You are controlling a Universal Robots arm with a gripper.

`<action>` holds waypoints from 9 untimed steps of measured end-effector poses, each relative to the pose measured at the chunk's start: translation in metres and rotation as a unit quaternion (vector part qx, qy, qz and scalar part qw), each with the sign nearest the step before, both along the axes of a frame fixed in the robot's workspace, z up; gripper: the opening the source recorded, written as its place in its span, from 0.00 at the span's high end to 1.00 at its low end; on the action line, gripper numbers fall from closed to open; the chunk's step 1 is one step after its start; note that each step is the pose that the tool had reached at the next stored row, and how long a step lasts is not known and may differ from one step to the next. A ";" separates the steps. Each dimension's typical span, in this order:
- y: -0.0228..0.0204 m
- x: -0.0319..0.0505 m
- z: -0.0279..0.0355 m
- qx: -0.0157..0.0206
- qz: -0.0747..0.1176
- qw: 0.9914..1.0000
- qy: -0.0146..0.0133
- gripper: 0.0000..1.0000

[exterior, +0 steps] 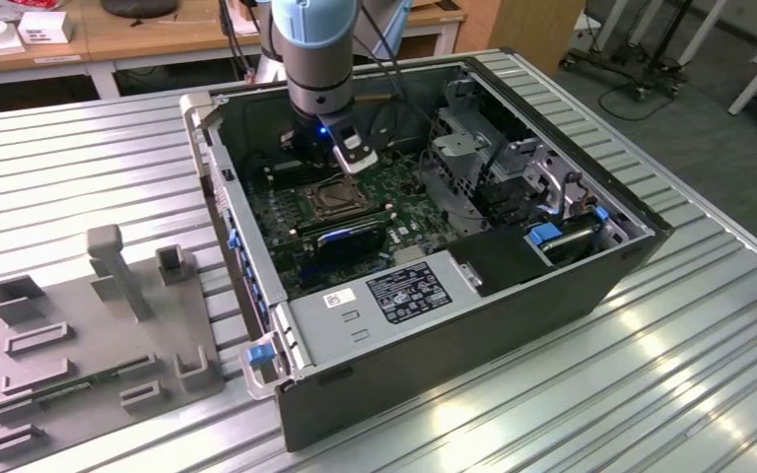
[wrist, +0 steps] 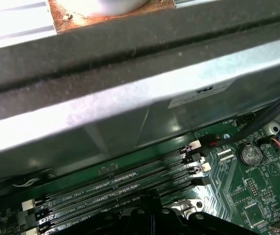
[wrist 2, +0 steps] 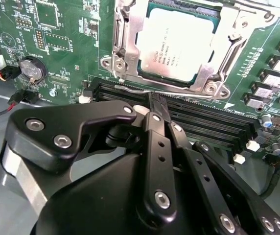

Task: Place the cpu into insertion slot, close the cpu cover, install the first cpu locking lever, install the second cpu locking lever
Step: 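Install the first cpu locking lever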

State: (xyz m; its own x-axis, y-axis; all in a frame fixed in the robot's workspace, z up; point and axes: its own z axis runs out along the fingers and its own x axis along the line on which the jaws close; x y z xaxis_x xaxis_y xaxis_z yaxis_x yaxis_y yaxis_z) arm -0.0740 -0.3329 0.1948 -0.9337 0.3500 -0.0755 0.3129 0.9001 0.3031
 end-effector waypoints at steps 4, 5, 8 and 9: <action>-0.0002 0.0000 -0.0013 0.000 0.000 1.000 0.000 0.89; -0.0002 0.0000 -0.0017 0.000 0.000 1.000 0.000 0.89; -0.0002 0.0000 -0.0029 0.000 0.000 1.000 0.000 0.89; -0.0002 0.0000 -0.0033 0.000 0.000 1.000 0.000 0.89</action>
State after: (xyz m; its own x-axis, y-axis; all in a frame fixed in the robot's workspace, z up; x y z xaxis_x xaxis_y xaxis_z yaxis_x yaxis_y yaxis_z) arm -0.0740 -0.3331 0.1914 -0.9337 0.3500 -0.0755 0.3129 0.9001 0.3031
